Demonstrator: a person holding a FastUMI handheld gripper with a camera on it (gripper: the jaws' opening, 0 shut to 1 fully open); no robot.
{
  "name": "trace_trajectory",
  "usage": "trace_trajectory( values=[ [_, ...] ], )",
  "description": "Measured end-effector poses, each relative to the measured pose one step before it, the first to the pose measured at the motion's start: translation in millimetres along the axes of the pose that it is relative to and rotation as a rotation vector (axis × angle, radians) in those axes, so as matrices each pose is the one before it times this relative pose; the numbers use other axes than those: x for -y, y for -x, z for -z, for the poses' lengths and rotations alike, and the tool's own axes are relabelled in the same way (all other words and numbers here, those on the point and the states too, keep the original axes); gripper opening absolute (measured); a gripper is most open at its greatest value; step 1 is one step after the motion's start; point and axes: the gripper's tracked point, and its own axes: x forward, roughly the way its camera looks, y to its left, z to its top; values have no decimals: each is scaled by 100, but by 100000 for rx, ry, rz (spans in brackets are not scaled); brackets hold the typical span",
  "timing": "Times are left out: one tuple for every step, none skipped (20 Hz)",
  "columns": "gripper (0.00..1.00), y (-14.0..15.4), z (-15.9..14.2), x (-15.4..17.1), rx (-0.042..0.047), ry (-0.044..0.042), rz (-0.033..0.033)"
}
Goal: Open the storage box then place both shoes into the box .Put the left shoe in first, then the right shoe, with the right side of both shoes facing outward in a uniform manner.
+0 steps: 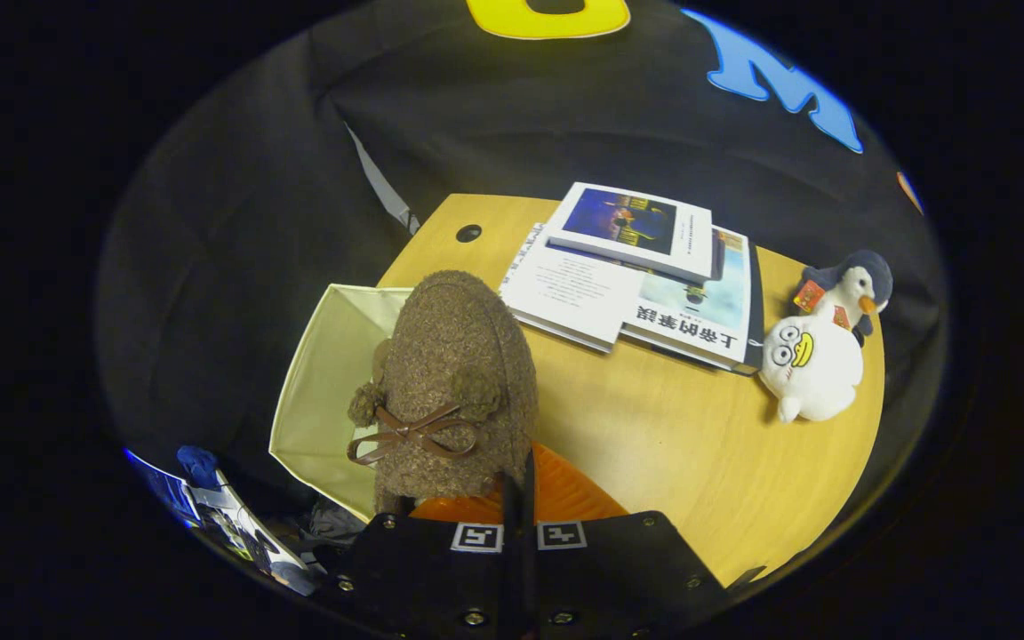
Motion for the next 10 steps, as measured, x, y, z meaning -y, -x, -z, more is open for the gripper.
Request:
trace_trajectory(
  values=[
    [0,-319,-452,-799,113,954,-585],
    [0,-386,-208,-850,-153,332,-604],
    [0,-450,-240,-898,-609,88,-861],
    [0,-466,-165,-940,-913,311,-959],
    [0,-508,-267,-993,-820,401,-835],
    [0,-478,-299,-1024,-674,910,-879],
    [0,-542,-409,-1141,-516,974,-835],
    [0,-590,-159,-997,-757,1109,-450],
    [0,-649,-437,-1079,-523,1366,-341],
    [0,-679,-153,-976,-783,1301,149]
  ],
)
